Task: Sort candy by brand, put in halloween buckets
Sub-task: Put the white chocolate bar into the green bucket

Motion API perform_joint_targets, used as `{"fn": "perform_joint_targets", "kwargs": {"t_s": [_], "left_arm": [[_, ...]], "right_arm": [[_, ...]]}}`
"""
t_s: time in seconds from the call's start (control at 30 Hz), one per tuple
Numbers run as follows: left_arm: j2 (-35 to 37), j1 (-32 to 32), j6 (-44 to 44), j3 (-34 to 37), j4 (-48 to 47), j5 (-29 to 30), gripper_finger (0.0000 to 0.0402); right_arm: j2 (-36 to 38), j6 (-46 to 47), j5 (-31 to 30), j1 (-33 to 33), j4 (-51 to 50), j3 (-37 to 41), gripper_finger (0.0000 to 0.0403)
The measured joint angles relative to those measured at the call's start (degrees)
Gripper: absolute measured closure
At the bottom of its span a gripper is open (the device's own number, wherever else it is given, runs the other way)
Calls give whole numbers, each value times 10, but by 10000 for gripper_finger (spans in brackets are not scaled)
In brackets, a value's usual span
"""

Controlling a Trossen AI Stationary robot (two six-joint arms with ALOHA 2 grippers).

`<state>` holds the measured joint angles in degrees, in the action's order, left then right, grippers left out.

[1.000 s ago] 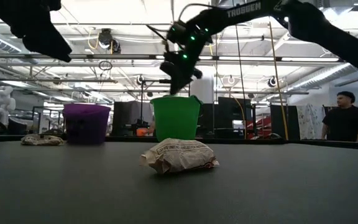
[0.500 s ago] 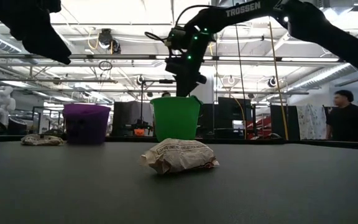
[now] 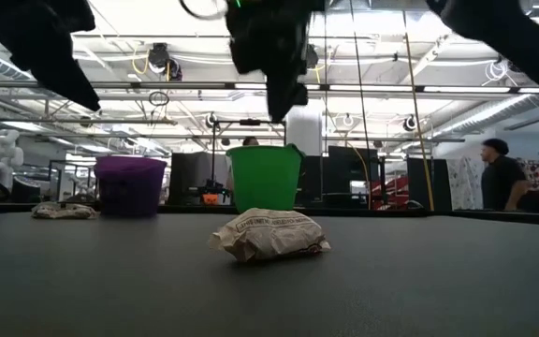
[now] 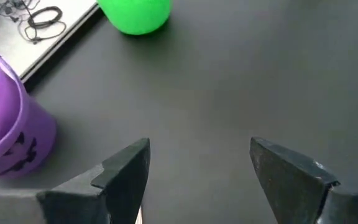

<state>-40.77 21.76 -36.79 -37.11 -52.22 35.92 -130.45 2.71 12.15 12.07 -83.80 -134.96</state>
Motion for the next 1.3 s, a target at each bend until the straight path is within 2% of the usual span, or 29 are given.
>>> {"fn": "perform_joint_targets", "kwargs": {"t_s": [0.23, 0.47, 0.63, 0.8, 0.97, 1.3], "left_arm": [[-1, 20, -5, 7, 19, -14, 118], [-3, 59, -42, 72, 79, -18, 118], [-18, 61, -92, 111, 85, -23, 118], [-35, 61, -81, 138, 148, -12, 118], [-52, 61, -61, 142, 164, -3, 118], [-86, 61, -63, 143, 156, -2, 118]], "right_arm": [[0, 43, -11, -164, -47, 0, 298], [-6, 103, -175, -324, -38, 0, 298], [-7, 49, -197, -394, 33, 0, 298], [-11, -33, -204, -432, 143, 0, 298], [-25, -33, -227, -430, 195, 15, 291], [-26, 24, -227, -403, 211, 66, 212]]}}
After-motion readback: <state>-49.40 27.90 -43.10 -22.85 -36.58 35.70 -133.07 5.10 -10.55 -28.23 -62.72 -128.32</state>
